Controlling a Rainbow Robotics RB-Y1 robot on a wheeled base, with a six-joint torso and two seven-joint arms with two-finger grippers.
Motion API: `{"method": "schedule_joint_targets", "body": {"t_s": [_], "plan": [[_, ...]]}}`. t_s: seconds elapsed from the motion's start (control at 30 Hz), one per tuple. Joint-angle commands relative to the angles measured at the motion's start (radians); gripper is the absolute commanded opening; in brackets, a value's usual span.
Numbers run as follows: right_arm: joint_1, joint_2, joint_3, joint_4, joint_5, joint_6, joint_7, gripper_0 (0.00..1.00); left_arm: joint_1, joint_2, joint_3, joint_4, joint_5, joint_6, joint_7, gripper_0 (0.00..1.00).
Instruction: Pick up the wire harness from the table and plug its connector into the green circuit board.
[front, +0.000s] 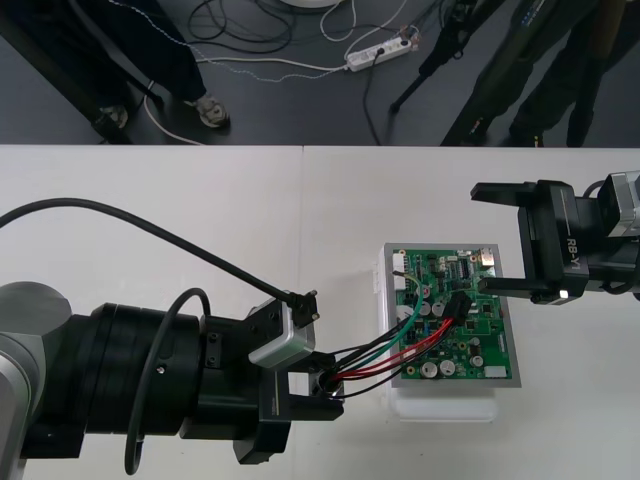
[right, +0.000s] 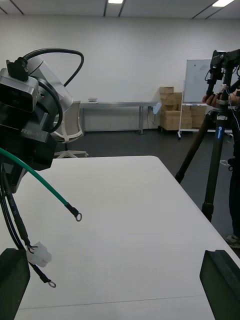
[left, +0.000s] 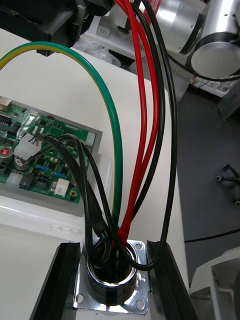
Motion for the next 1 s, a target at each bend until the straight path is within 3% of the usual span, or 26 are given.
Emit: {"method": "schedule_joint_targets", "body": {"t_s": [0.03, 0.37, 1.0], "plan": [[-0.02, -0.016, -0.026, -0.011, -0.016, -0.006, -0.043, 1.0, -0.049, -0.015, -0.032, -0.04, 0.055, -0.024, 0.222, 0.0], [-0.015, -0.016, -0.023, -0.011, -0.047, -0.006, -0.058, 1.0, -0.103, -0.013, -0.035, -0.023, 0.113, -0.024, 0.364, 0.0], [0.014, -0.073, 0.055, -0.011, -0.193, -0.006, -0.098, 1.0, -0.204, -0.013, -0.044, 0.153, 0.278, -0.024, 0.332, 0.0]]}}
